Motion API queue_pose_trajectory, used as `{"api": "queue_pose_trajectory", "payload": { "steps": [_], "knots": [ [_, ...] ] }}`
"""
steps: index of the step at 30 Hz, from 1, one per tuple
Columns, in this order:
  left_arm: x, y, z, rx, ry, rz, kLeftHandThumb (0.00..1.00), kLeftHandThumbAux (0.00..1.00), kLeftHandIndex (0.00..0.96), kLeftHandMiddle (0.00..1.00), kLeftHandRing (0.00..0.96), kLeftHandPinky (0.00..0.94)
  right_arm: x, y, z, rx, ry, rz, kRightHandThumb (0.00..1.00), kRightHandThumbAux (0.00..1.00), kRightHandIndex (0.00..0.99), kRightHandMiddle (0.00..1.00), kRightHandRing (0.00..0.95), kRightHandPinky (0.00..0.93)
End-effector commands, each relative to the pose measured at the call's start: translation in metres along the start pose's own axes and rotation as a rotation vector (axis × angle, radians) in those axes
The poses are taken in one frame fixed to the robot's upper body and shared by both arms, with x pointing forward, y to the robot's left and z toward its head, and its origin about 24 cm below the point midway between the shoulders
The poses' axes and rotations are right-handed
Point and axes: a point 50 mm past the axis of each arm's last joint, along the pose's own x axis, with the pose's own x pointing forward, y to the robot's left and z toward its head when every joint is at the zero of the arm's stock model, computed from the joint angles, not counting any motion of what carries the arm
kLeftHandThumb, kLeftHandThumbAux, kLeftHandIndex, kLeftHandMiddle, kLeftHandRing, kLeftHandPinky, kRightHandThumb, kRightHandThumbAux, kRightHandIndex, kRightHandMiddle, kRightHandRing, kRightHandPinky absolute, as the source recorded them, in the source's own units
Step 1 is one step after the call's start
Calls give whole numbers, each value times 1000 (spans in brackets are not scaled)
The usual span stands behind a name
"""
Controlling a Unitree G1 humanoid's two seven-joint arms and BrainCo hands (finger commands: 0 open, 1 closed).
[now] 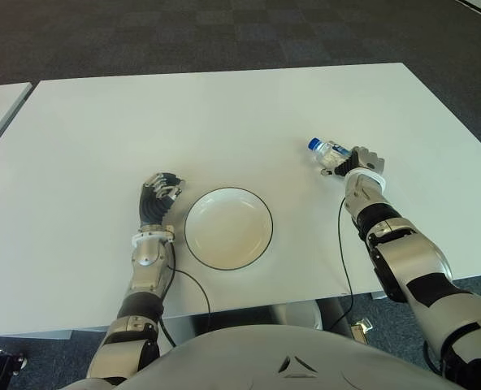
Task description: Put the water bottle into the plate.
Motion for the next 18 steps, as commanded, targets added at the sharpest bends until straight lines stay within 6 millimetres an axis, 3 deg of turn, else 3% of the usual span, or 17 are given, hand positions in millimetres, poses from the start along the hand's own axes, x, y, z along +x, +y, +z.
{"api": "queue_pose_trajectory", "payload": {
  "steps": [1, 11, 18],
  "knots": [
    [-26, -2, -33, -6, 195, 21, 703, 716, 429, 464, 437, 434, -11, 32, -7, -36, 39, 140, 711, 711, 436, 762, 767, 798],
    [-26, -3, -33, -1, 199, 21, 702, 716, 428, 466, 440, 440, -11, 31, -6, -31, 32, 116, 706, 718, 434, 779, 772, 797],
    [-26, -3, -33, -2, 199, 19, 701, 717, 428, 466, 442, 431, -11, 29, -3, 114, 7, 71, 705, 720, 433, 782, 774, 793]
  ]
}}
